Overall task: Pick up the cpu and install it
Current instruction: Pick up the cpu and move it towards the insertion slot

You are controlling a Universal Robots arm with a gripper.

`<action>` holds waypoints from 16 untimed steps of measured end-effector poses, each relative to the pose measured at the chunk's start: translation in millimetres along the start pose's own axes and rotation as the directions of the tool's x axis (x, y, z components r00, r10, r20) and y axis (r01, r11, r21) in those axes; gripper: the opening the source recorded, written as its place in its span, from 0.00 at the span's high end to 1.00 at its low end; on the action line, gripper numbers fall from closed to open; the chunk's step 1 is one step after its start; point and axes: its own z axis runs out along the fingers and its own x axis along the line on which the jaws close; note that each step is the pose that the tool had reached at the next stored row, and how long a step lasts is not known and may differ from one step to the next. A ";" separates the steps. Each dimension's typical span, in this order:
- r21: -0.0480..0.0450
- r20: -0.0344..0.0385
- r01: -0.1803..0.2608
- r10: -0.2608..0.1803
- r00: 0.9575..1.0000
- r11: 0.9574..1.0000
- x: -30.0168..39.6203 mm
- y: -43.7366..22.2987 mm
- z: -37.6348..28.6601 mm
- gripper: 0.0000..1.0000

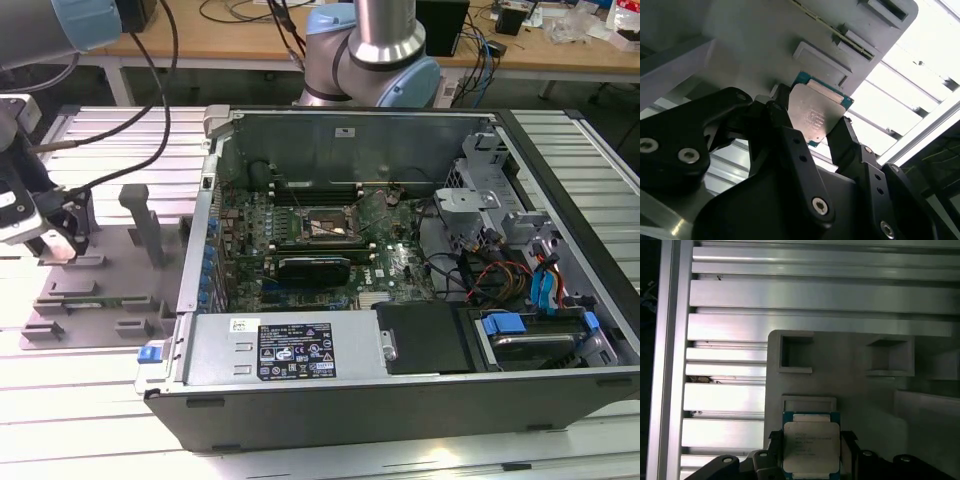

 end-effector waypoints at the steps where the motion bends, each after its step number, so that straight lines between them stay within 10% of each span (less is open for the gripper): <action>1: 0.000 0.000 0.000 0.000 1.000 1.000 0.0 0.1 -1.6 0.45; 16: 0.000 0.002 0.000 0.000 1.000 1.000 -0.2 3.9 -40.9 0.45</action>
